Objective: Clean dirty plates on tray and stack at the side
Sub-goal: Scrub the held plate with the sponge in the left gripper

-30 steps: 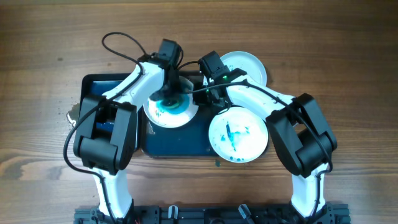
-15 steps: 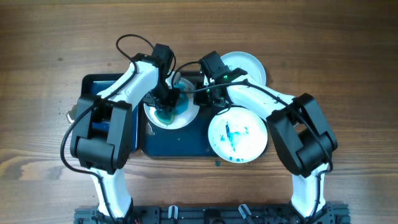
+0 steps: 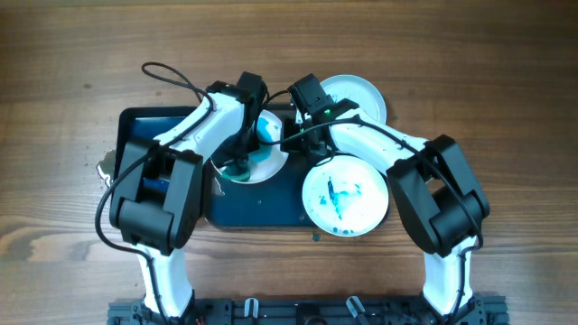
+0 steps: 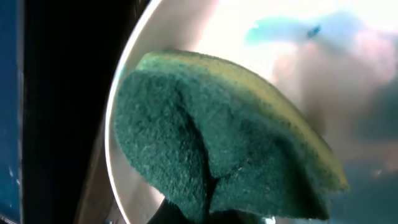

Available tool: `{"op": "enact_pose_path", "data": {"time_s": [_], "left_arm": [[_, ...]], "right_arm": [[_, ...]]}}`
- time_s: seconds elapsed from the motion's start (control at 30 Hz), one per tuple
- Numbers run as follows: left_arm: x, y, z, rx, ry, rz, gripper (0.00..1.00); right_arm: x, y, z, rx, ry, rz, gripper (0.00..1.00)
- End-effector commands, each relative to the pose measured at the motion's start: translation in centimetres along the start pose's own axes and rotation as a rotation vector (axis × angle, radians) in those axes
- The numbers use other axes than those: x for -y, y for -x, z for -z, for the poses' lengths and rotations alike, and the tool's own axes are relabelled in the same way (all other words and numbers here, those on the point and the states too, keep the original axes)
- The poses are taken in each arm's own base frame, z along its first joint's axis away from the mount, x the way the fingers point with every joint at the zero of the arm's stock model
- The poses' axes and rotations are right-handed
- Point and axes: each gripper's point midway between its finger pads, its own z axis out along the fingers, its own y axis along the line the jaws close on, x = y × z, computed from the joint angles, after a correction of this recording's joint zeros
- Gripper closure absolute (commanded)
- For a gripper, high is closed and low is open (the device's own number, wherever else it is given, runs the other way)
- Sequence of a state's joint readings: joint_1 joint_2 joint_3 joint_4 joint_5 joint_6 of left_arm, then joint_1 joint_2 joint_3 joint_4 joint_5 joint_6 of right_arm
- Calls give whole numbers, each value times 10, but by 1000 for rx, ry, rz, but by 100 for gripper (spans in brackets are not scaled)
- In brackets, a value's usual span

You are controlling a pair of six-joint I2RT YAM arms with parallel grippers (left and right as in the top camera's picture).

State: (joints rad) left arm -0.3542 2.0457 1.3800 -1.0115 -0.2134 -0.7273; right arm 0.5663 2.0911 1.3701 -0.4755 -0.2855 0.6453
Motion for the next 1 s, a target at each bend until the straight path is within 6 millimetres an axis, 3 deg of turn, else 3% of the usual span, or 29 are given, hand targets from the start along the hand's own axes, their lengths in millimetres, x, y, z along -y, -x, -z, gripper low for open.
{"op": "enact_pose_path", "data": {"time_s": [0.0, 0.1, 0.2, 0.27, 0.33, 0.4, 0.47, 0.57, 0.63, 0.73, 0.83, 0.9, 0.93, 0.97], "left_arm": [[2, 29, -14, 139, 30, 10, 96], [41, 29, -11, 121, -146, -192, 96], [92, 4, 4, 46, -453, -485, 96], [122, -22, 27, -14, -705, -650, 96], [129, -40, 40, -64, -821, -732, 96], [117, -57, 38, -128, -818, -796, 96], [89, -52, 18, -150, -642, -783, 96], [36, -2, -13, -21, -217, -565, 96], [-5, 39, -16, 143, 61, -293, 96], [-35, 52, -9, 247, 205, 0, 96], [-41, 45, -14, 251, 212, 153, 96], [-40, 35, -20, 226, 211, 131, 96], [-33, 28, -23, 184, 179, 82, 96], [-13, 14, -26, 94, 84, -27, 96]], "right_arm": [[3, -2, -9, -19, -10, -13, 96], [3, -3, -9, -19, -10, -13, 96], [3, -2, -9, -18, -9, -12, 96], [3, -2, -9, -19, -9, -13, 96], [3, -2, -9, -18, -9, -12, 96], [3, -2, -9, -18, -9, -12, 96], [3, -2, -9, -18, -9, -13, 96], [3, -2, -9, -18, -9, -12, 96], [3, -2, -9, -18, -9, -12, 96], [3, -2, -9, -18, -9, -12, 96], [3, -2, -9, -18, -9, -12, 96], [3, -2, -9, -18, -9, -13, 96], [3, -2, -9, -18, -9, -13, 96], [3, -2, -9, -18, -9, -13, 96]]}}
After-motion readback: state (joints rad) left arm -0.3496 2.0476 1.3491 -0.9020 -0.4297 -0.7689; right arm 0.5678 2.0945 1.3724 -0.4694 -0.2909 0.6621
